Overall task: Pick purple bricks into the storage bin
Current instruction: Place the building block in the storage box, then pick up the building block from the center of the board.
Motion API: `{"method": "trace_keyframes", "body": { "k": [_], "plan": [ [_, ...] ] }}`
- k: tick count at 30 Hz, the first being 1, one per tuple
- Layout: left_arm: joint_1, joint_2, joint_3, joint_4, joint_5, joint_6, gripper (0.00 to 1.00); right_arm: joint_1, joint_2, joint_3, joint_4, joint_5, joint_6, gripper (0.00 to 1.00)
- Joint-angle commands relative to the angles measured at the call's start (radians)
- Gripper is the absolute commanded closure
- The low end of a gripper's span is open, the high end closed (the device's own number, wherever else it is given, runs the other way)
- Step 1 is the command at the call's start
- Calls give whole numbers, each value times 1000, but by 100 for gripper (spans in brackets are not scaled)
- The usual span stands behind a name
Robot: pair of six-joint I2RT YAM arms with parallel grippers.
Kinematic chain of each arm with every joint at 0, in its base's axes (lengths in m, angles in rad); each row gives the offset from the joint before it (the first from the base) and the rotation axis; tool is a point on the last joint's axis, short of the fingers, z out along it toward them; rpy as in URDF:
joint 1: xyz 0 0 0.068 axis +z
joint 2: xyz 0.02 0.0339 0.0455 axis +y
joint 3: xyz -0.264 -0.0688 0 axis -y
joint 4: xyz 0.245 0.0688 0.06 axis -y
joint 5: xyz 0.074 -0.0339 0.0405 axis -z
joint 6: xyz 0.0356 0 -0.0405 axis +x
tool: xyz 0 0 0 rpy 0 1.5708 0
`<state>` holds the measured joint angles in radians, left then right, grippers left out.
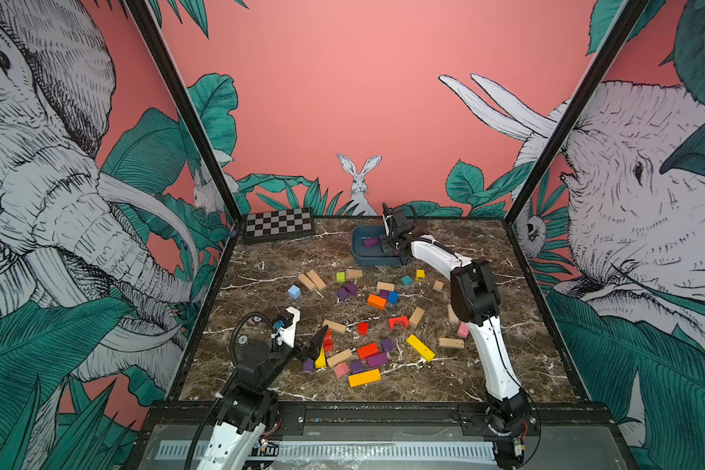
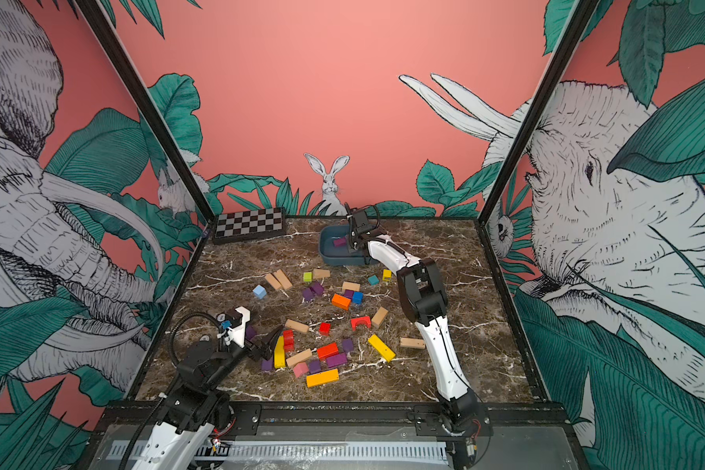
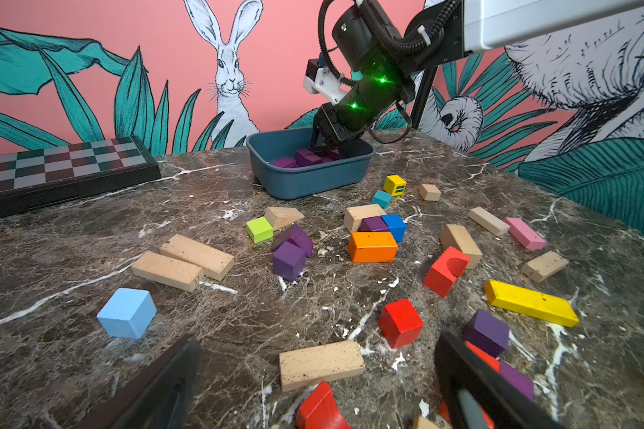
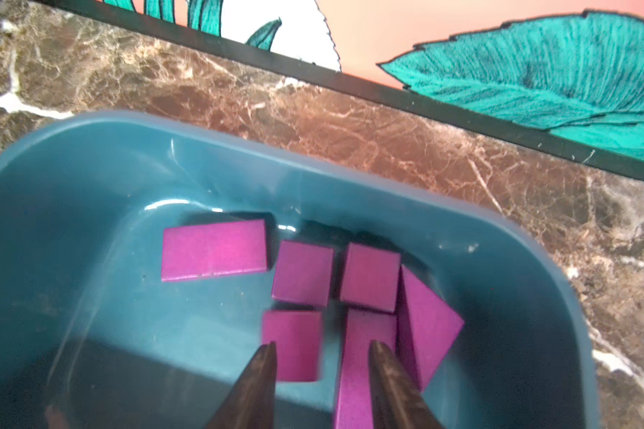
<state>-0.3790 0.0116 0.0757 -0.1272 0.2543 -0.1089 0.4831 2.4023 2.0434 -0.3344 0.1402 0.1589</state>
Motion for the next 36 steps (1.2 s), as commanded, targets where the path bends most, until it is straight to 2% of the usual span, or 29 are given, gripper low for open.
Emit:
{"method": "trace_keyframes", "body": {
  "k": [1,5,9,15,16,17,24,29,36],
  "plan": [
    [-2,-7,-13,29,5,0,1,-4,21,58,-22,-1,1,52],
    [-3,-5,-14,29,6,0,1,-3,-24,64,-27,-4,-1,50],
    [-3,-5,-16,31,6,0,1,-1,-145,-51,41,-5,-2,47],
    [-3,-5,-13,28,4,-3,1,19,-370,-297,99,14,-10,20],
    [-2,-5,-14,30,5,-2,1,25,-407,-339,96,17,-9,4],
    [-3,-5,-14,31,7,-3,1,28,-441,-374,79,21,-6,1],
    [-3,-3,-15,31,-2,2,1,98,-683,-717,61,31,-5,1],
    [-3,10,-14,38,-9,5,1,230,-844,-958,20,73,26,1],
    [-2,22,-12,44,-2,3,1,416,-978,-1139,-46,113,148,1]
  ]
}}
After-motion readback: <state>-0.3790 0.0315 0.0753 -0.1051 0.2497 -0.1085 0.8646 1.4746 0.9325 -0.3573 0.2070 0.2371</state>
